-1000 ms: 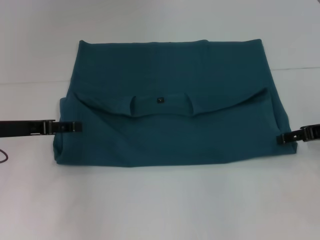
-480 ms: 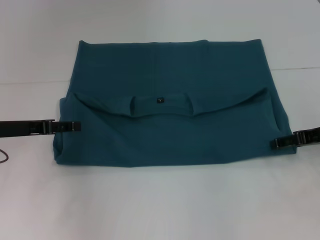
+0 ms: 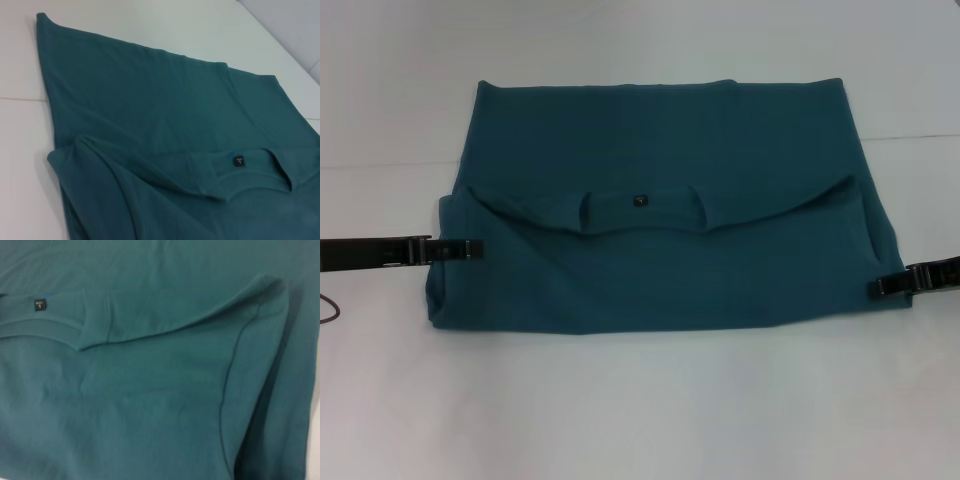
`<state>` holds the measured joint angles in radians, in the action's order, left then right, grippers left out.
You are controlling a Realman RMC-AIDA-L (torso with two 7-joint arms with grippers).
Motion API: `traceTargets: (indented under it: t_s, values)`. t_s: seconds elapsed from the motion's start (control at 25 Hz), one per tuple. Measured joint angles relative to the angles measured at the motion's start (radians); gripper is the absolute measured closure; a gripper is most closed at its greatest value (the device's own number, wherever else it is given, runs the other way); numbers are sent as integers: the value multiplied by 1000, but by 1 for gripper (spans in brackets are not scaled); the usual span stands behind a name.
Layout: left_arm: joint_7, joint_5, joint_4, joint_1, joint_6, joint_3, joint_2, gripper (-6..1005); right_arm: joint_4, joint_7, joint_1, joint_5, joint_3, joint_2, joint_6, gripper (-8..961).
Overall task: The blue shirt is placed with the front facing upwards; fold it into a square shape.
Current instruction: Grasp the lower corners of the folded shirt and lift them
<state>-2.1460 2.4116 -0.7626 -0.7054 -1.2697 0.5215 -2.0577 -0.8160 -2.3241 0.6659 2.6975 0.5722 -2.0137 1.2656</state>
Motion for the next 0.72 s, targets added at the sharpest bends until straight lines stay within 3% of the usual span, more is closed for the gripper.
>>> traceTargets:
  t_s: [0.44,0.72]
  values:
    - [0,-3,2,1,8,0,0,172,9,-3,-5,5,0,4,-3,465]
    - [0,-5,2,6,10,0,-2,171,9,-2,-6,7,0,4,-2,722]
